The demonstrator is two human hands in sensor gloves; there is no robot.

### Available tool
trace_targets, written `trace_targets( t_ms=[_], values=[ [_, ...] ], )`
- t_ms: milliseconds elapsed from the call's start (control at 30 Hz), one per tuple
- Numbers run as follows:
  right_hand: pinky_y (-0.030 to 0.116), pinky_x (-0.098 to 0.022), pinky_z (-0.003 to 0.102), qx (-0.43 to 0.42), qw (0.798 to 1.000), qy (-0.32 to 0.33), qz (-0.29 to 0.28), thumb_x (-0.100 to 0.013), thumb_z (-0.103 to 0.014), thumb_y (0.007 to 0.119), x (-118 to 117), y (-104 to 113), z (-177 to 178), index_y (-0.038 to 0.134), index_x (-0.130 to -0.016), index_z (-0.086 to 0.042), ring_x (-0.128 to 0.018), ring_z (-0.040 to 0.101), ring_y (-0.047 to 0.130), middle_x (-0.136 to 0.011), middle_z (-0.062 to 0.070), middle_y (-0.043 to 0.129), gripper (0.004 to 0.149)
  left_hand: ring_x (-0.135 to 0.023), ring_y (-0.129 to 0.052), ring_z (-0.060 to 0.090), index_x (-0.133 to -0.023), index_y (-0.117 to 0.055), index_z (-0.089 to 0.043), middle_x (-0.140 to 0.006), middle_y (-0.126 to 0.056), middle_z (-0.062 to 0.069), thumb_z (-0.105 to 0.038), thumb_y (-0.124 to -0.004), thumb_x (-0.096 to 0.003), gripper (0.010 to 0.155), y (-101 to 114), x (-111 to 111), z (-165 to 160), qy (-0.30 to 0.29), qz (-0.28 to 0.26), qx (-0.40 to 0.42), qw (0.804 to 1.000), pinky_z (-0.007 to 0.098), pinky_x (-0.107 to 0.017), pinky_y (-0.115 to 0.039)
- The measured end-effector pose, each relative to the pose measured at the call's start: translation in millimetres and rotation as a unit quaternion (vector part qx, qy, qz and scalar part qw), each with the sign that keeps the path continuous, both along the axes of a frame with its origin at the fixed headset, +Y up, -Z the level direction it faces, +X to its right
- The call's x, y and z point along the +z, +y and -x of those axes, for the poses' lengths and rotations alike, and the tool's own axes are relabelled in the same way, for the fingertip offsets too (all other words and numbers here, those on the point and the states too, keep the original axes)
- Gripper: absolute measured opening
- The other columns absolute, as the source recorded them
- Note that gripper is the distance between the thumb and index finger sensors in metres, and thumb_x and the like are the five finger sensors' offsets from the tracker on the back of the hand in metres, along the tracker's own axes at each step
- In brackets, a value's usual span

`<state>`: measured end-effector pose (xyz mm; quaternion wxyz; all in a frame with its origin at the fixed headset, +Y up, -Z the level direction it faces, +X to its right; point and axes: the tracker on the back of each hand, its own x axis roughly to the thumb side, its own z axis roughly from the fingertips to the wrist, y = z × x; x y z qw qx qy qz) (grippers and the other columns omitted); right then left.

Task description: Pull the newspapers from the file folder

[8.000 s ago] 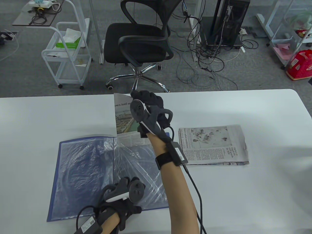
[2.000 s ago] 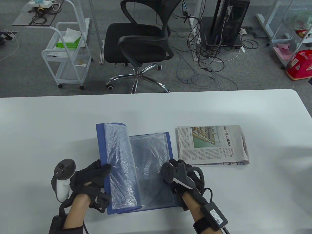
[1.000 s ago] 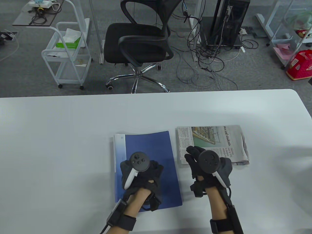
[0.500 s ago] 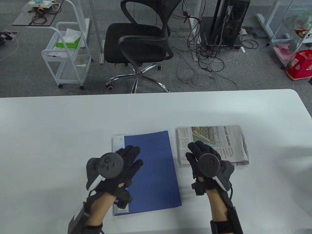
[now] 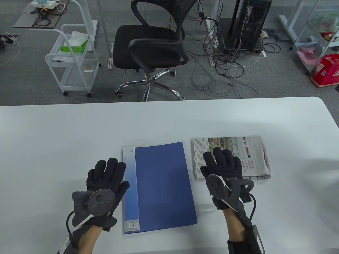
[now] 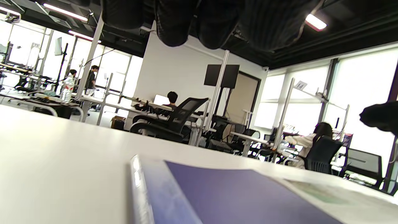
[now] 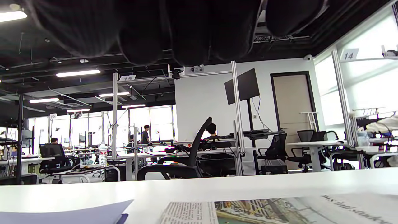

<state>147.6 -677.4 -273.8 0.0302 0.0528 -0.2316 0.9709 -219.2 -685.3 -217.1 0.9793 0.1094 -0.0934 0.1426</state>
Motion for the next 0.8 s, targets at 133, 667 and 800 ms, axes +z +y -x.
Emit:
trace_targets(
  t_ms=[133, 667, 800],
  values=[
    [0.059, -0.067, 0.064, 0.016, 1.000, -0.002, 0.004, -0.039, -0.051, 0.076, -1.0, -3.1, 1.5, 0.074, -0.092, -0.035, -0.098, 0.039, 0.072, -0.105, 0.004, 0.073, 0.055, -0.106, -0.049, 0.060, -0.114, -0.061, -0.020, -0.123, -0.053, 0.017, -0.046, -0.071, -0.0501, 0.069, -11.5, -2.5, 3.8, 0.004, 0.032, -0.003, 0.999, 0.074, -0.071, -0.043],
    [0.056, -0.069, 0.064, 0.033, 0.998, -0.024, 0.050, -0.038, -0.052, 0.076, -12.0, -18.2, -1.1, 0.072, -0.093, -0.037, -0.101, 0.039, 0.069, -0.107, 0.003, 0.070, 0.057, -0.106, -0.045, 0.061, -0.114, -0.057, -0.022, -0.123, -0.049, 0.017, -0.045, -0.070, -0.0504, 0.070, -35.2, -16.1, -2.9, 0.004, 0.113, -0.041, 0.993, 0.073, -0.071, -0.040],
    [0.056, -0.069, 0.065, 0.035, 0.997, -0.021, 0.065, -0.038, -0.052, 0.076, -12.9, -22.0, 2.4, 0.072, -0.093, -0.037, -0.101, 0.039, 0.069, -0.107, 0.003, 0.070, 0.057, -0.106, -0.045, 0.061, -0.115, -0.056, -0.022, -0.123, -0.048, 0.017, -0.046, -0.070, -0.0504, 0.070, -37.1, -16.7, -4.4, 0.002, 0.120, -0.041, 0.992, 0.073, -0.071, -0.040]
  ],
)
